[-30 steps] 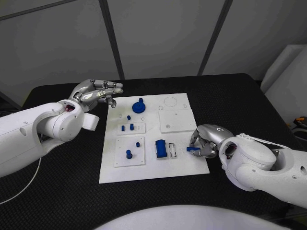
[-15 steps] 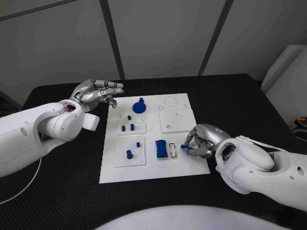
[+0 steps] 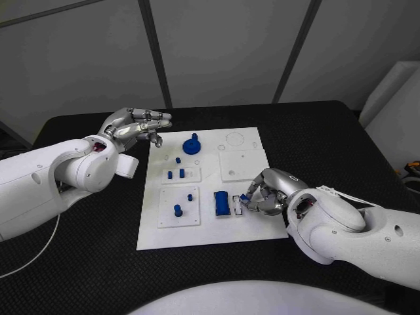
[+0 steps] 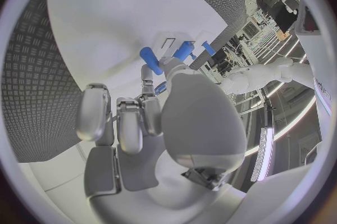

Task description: Assemble the parts on the task board

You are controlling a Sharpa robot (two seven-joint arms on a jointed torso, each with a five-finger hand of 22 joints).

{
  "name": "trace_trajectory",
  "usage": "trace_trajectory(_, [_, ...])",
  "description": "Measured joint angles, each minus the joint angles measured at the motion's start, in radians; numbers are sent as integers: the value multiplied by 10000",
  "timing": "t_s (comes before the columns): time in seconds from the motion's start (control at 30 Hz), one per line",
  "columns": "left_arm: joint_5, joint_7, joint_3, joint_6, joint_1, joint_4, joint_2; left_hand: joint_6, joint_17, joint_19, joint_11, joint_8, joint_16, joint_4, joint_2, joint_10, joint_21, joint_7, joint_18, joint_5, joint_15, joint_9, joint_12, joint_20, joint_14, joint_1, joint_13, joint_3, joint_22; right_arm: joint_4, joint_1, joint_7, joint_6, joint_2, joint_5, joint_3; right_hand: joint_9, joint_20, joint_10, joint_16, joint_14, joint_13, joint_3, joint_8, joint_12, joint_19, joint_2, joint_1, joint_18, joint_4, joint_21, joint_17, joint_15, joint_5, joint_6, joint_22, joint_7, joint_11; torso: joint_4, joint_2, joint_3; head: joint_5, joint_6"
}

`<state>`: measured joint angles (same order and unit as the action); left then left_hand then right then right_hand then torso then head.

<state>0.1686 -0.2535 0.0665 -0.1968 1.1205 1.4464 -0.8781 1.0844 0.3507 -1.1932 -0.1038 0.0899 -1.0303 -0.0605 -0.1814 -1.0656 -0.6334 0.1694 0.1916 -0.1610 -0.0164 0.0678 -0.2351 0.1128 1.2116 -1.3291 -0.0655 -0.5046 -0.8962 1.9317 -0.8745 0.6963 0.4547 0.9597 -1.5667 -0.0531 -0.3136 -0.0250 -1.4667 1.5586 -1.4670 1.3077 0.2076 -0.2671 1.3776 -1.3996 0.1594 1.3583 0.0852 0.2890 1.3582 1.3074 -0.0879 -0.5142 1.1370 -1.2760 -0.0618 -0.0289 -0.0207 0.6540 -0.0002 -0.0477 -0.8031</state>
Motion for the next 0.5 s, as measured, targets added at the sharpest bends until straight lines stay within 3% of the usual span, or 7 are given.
trace_trajectory(0.17, [0,0,0,1,0,3,4,0,0,0,0,0,0,0,0,0,0,0,0,0,0,0,0,0,0,0,0,0,0,-147,-1,8,-227,-204,212,0,-348,35,0,37,0,0,-20,-11,84,-35,3,-411,0,4,63,0,0,-203,66,-57,46,-72,-2,0,3,11,-19])
trace_trajectory(0.5, [0,9,0,4,0,5,17,1,0,0,0,0,0,0,0,0,0,0,0,0,0,0,-42,0,0,0,0,0,0,-338,-4,19,-393,-485,401,-2,-492,71,2,74,2,-1,-402,-145,84,-71,-134,-969,-1,3,69,-1,-71,-338,418,-134,225,-111,-10,0,9,60,-40])
